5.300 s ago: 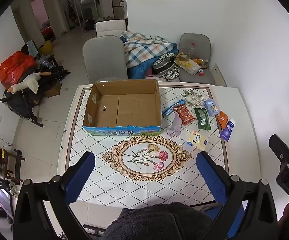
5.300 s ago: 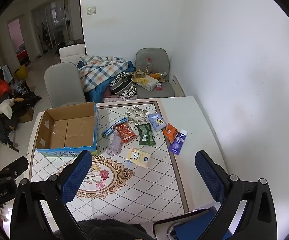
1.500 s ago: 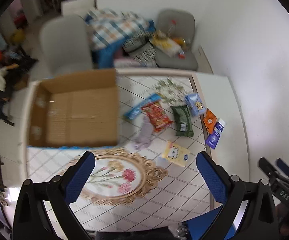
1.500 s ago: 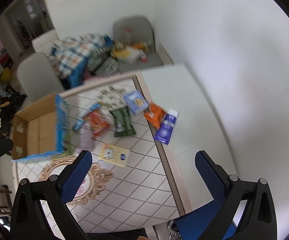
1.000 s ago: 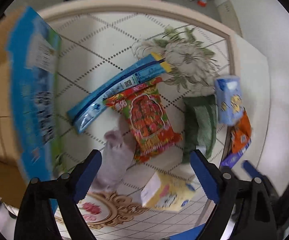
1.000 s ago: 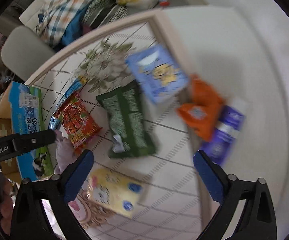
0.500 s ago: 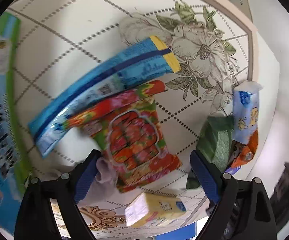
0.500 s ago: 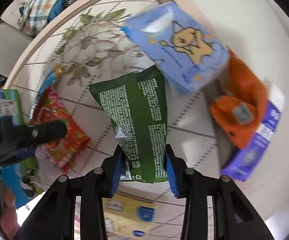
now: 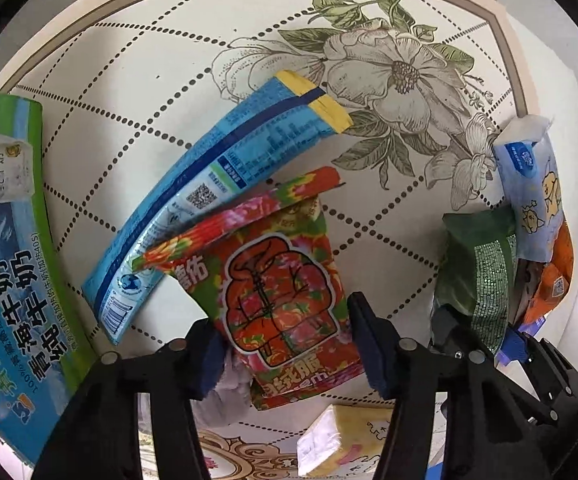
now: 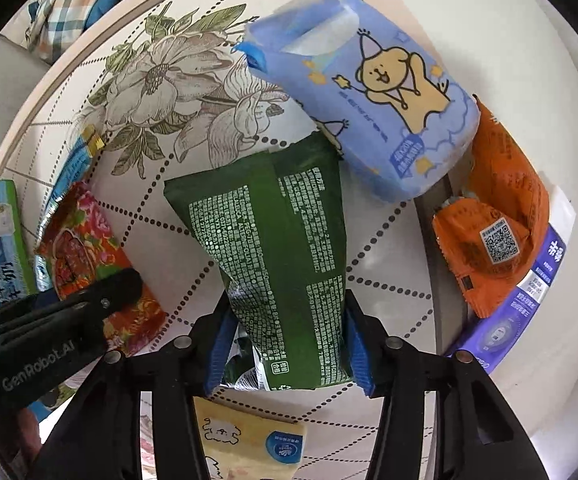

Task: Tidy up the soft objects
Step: 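Grasp the red-green candy bag with the left gripper while the right grasps the green snack bag, then carry both bags over the cardboard box and open both grippers to drop them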

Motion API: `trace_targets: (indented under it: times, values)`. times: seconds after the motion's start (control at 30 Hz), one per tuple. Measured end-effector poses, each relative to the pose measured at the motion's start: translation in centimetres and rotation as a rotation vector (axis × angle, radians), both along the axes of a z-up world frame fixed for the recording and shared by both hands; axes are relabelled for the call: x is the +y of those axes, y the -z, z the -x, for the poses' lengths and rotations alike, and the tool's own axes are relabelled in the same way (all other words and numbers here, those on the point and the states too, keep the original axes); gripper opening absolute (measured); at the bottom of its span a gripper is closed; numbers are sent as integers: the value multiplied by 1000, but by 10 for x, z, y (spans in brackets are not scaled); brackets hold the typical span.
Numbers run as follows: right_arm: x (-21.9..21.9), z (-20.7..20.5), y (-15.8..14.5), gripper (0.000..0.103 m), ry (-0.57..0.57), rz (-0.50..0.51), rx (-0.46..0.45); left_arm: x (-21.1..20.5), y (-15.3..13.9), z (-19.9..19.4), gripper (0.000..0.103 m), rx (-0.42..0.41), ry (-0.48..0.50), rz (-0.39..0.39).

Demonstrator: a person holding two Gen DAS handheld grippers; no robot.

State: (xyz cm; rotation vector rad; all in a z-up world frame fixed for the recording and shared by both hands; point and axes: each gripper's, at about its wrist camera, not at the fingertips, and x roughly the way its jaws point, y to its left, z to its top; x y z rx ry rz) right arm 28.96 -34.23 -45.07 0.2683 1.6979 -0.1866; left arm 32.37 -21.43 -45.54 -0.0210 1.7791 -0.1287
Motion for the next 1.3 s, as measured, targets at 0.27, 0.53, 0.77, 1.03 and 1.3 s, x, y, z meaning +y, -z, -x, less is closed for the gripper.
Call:
trace_targets:
  times: [0.27,0.53,0.77,1.03,1.3]
  values:
    - [25,9,-21,35,-23,35,-26,-7,-27,36,47,-118,78,-30]
    - [30,49,-88,34,-47,41,-123,-4,-106,100,46,-273,105,19]
    - [21,85,-166,33,-65,-7,-224,45,-201,110,46,-394,75,67]
    - [87,101,-250,33,-163,-111,-343,123,-277,126,46,-507,10,43]
    - [203,77,-265,33,-255,-160,-370,226,-283,100,46,-511,-47,-4]
